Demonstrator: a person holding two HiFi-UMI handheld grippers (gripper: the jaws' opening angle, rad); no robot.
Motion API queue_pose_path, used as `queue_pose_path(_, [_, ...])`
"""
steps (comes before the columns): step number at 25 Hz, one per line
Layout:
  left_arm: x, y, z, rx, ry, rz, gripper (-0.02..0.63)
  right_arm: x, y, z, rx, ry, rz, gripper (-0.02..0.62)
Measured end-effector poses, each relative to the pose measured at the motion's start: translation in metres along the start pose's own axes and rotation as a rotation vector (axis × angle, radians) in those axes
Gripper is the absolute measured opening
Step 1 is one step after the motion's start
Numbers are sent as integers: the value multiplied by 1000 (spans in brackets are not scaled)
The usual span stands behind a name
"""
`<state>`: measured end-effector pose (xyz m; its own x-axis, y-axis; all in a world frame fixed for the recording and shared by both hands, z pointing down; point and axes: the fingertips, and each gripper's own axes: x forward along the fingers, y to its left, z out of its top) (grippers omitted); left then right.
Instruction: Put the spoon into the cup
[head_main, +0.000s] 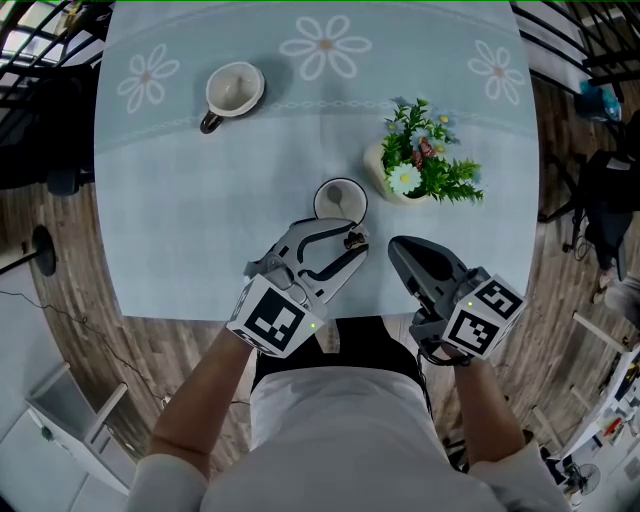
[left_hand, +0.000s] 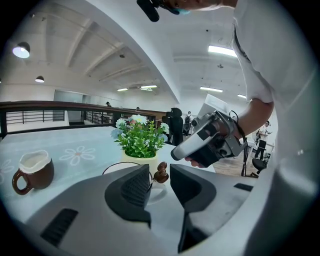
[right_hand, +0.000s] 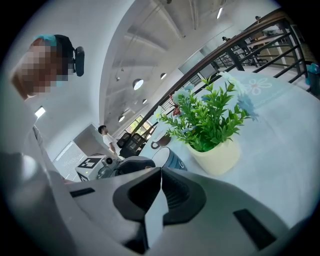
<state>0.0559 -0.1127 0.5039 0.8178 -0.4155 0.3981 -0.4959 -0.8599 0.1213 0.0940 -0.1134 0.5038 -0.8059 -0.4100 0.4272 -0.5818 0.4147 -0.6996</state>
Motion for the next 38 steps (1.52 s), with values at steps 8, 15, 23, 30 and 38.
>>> queue_pose_path(8, [-8, 5, 15, -16, -43, -12, 133, -2, 2, 2, -13, -7, -16, 25])
queue_pose_path(15, [-21, 13, 43, -44, -95, -9, 132, -7, 8, 16, -45, -32, -38, 23])
queue_pose_path(23, [-37, 26, 72, -20, -129, 23, 120, -12, 22, 38, -73, -76, -38, 25])
queue_pose_path(30, [-47, 31, 98, 10, -149, 38, 88, -20, 35, 59, -107, -116, -36, 25])
queue_pose_path(38, [-62, 35, 123, 6, -192, 60, 60, -29, 49, 81, -146, -161, -44, 25])
